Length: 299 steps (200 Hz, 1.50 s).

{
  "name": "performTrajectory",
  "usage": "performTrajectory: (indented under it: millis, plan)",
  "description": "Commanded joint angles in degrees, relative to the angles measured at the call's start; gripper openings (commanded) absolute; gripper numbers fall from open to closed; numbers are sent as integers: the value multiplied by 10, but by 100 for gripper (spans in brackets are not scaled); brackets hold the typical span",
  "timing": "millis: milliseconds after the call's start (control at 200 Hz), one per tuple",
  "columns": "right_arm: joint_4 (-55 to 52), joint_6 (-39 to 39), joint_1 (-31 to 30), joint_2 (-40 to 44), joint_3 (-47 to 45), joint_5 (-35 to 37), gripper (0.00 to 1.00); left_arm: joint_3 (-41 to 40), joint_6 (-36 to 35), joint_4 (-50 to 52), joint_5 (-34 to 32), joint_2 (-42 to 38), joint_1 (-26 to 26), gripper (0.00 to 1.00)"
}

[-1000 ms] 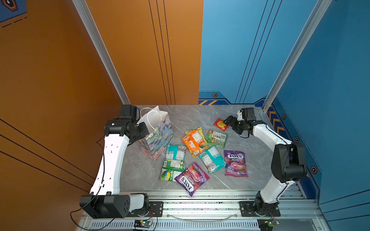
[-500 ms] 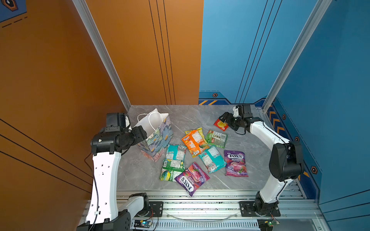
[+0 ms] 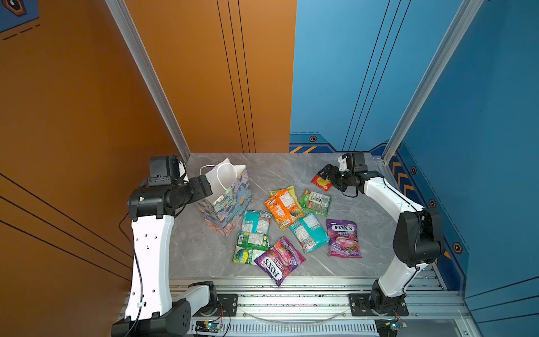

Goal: Place the snacks into the paper bag
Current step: Rotate the paper bag at the center of the table.

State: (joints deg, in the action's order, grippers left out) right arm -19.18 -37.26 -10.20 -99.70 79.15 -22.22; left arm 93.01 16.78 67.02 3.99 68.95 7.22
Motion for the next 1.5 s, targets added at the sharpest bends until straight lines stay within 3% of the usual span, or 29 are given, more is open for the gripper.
performTrajectory:
  millis: [0,495,781,801,976,1236,1491]
  plan:
    - [-27,18,4,37,-5,16,87,25,-42,-4,-18,25,3,89]
    - [-31,18,8,51,-15,15,87,57,-106,-3,-82,111,-10,88]
    - [-31,25,3,42,-12,-15,82,86,-120,-1,-54,167,-3,87]
    - [-33,26,3,42,-12,-16,82,87,-120,-1,-54,170,-2,83]
    - [-37,32,-7,31,-8,-29,77,93,-122,1,-42,193,5,75]
    - [-41,40,-43,7,-8,-53,73,88,-120,2,-29,202,19,56]
    - [-39,53,-87,-39,1,-102,73,67,-112,4,7,186,33,27]
